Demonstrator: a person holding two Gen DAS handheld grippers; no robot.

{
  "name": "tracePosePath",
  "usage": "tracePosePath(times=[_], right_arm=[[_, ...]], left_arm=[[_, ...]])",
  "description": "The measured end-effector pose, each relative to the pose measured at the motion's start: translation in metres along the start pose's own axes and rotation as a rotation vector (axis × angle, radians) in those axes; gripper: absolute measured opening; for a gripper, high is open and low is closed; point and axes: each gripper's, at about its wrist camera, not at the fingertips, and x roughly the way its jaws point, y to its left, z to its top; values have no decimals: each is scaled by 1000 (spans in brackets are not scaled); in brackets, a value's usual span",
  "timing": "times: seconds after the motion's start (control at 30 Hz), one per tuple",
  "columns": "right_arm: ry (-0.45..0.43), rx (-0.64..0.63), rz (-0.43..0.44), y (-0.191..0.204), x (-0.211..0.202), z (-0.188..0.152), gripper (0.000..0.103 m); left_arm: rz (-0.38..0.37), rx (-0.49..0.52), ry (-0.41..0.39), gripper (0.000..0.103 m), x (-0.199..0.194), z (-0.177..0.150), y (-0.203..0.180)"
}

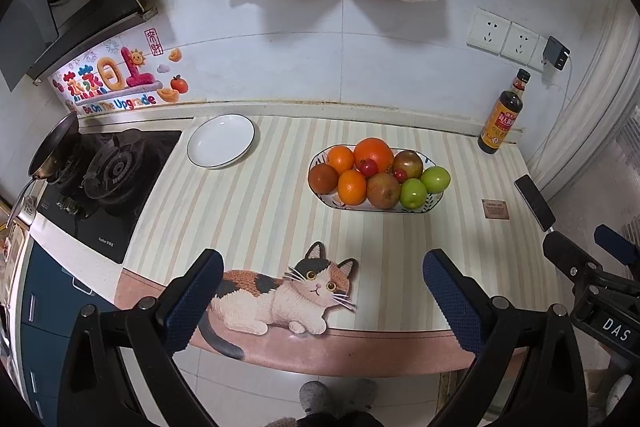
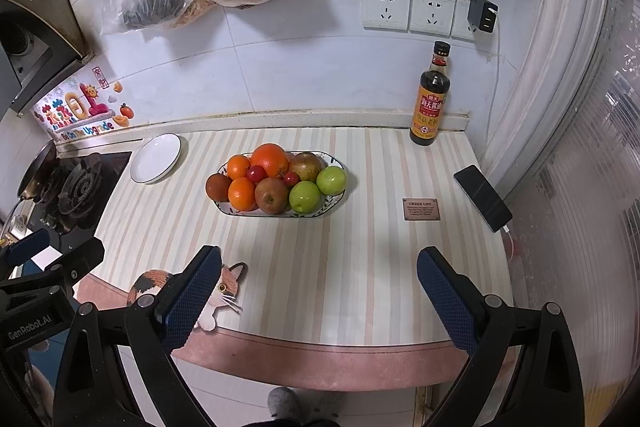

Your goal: Organize fruits

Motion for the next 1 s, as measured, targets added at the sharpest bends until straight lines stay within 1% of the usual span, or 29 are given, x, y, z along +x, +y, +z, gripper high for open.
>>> tracePosePath(times=[0.4, 1.0], right_arm=[[-1, 1, -1, 1, -1, 0, 100], [3, -38, 23, 5, -1, 2, 101]], left_arm=[[0, -3, -3, 102, -1, 2, 0], [3, -6, -3, 102, -4, 0, 2]])
